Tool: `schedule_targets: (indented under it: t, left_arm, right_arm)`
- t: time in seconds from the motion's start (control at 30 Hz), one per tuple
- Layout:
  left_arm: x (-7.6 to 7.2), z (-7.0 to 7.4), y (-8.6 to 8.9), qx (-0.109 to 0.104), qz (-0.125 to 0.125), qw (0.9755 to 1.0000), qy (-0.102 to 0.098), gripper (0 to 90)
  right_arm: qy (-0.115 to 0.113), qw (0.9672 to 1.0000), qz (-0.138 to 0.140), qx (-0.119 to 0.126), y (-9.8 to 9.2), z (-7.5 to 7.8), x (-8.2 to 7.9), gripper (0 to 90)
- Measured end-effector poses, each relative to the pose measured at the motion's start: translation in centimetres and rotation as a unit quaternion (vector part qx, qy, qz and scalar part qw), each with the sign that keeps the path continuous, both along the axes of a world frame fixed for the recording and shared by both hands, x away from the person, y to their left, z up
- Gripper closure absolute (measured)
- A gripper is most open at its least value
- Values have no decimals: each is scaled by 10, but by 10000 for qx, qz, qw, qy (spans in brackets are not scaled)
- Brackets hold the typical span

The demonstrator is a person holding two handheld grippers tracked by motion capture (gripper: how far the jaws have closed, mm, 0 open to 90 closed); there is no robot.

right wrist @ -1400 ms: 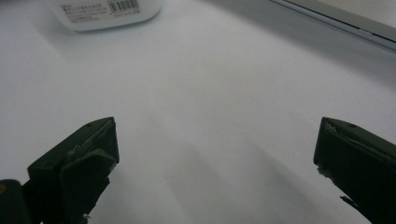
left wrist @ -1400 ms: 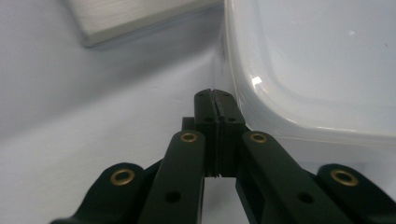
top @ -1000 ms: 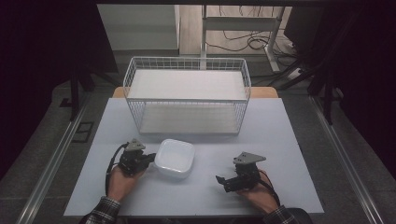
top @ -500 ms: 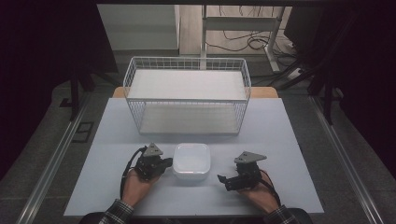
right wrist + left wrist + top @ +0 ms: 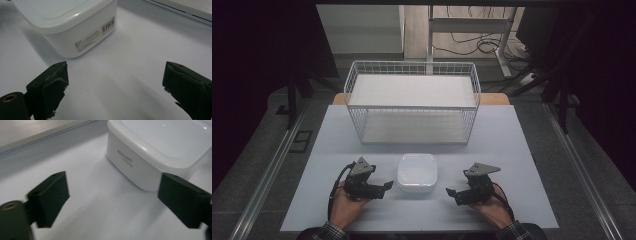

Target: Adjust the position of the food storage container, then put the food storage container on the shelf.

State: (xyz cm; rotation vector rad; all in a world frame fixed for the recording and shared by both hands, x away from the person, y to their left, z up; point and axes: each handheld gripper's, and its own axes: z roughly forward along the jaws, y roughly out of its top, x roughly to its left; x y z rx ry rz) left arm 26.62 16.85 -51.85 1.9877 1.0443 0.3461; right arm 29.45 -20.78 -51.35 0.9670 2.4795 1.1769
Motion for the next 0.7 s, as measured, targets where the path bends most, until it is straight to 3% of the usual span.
schedule_targets:
  t: [0.3,0.53,0.6,0.7]
  left_arm:
    - [-6,-3,2,7,-103,9997,-211,47]
    - [-5,1,3,-133,-87,9998,-114,42]
    - [-5,3,2,-135,-107,9998,-71,38]
    - [-5,6,2,-161,-129,9998,-25,30]
  right_arm:
    - [-36,10000,64,31,1,0,0,24]
    - [29,9998,103,147,7,5,1,0]
    - [174,9995,90,228,10,11,2,0]
    - [215,9995,109,196,14,14,3,0]
